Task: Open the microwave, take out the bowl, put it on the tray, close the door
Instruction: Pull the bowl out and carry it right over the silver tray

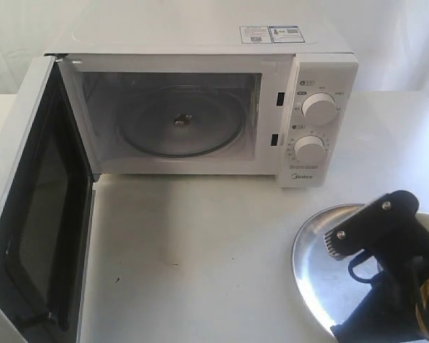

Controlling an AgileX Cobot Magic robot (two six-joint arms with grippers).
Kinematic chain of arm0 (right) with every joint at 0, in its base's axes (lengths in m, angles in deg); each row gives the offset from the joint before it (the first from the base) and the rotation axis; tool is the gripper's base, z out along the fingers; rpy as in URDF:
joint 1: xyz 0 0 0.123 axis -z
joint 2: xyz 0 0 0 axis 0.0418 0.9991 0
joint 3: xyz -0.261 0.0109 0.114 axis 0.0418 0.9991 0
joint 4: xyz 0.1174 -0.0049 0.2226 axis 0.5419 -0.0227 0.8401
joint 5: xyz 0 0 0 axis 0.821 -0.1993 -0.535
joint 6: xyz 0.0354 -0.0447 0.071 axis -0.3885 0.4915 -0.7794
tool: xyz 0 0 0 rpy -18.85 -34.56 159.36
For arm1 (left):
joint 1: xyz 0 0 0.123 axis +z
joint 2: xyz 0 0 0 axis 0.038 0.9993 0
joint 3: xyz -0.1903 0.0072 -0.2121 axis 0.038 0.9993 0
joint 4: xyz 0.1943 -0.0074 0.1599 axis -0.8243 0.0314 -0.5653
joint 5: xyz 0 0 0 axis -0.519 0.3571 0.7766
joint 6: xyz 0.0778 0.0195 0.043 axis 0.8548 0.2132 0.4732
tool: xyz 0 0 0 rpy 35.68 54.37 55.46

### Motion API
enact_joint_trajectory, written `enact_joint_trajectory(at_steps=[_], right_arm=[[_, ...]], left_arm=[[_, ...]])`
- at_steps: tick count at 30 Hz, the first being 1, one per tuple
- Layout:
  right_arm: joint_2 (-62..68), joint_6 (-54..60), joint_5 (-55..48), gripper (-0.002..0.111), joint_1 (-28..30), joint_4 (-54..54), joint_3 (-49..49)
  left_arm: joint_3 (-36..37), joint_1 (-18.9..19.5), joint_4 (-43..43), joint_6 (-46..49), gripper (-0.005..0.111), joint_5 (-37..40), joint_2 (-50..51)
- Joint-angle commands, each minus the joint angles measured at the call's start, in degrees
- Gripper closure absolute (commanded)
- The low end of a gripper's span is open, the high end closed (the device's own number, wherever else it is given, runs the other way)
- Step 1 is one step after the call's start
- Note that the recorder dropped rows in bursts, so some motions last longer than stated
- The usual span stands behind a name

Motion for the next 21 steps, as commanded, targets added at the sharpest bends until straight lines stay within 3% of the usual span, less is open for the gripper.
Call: enact_joint_trajectory(at_steps=[1,12,21], right_arm=[[-0.34,-3.9,2.38,0.108,-0.04,-4.0,3.59],[1.11,-12.44,7.44,0.108,-0.04,-15.06,6.03],[4.76,-14.18,6.66,0.108,-0.04,-15.92,7.21]], left_arm=[[-0.16,0.01,0.45,0.0,0.107,-0.29,-0.12],[-0.16,0.01,0.45,0.0,0.107,-0.29,-0.12],[-0.16,0.01,0.45,0.0,0.107,-0.29,-0.12]])
